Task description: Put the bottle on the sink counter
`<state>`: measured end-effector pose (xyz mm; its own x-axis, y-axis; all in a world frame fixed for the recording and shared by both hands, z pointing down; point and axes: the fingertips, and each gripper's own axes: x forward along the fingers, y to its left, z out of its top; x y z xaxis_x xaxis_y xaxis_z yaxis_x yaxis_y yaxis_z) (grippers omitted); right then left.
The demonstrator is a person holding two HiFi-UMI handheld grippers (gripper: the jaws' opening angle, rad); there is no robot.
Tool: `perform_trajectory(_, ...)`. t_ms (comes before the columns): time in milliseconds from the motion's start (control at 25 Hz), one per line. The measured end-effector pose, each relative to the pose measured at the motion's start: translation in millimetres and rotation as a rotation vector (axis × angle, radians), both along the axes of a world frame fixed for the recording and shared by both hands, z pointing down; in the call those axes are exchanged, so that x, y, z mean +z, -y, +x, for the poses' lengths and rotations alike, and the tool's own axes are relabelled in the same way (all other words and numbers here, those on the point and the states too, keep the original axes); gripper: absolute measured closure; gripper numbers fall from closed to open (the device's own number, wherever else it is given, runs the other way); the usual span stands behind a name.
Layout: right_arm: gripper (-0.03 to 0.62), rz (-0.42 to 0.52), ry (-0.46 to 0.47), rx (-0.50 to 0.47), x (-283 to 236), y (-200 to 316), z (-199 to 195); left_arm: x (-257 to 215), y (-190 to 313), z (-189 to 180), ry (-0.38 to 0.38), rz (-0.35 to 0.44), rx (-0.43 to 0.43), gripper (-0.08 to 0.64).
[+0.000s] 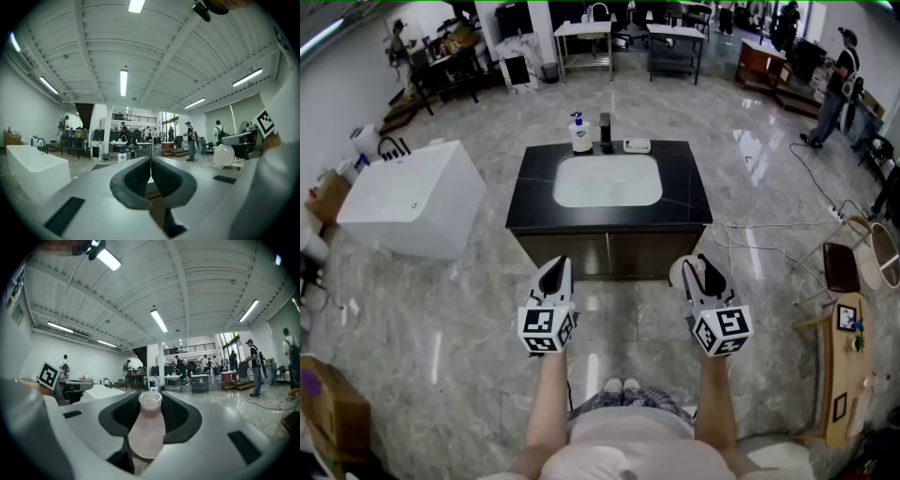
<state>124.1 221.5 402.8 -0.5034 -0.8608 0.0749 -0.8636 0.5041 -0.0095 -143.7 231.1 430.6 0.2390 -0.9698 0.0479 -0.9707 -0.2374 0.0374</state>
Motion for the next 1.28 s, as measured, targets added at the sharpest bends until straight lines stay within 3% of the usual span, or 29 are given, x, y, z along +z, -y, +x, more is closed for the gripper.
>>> perform_trajectory(680, 0.443, 0.012, -0.003, 0.035, 7, 5, -16, 8, 19, -26, 0.000, 0.017, 0.008, 0.532)
perform_trajectory(960, 0.443, 0.008, -0.002, 0.030, 20, 58, -24, 21, 69, -30, -0.001, 0.015, 0.013, 0.532)
perform_trajectory(1280, 0.443, 0.009, 0.004, 0.011, 28, 157, -42, 33, 158, -48, -0.001, 0.005, -0.011, 0.532)
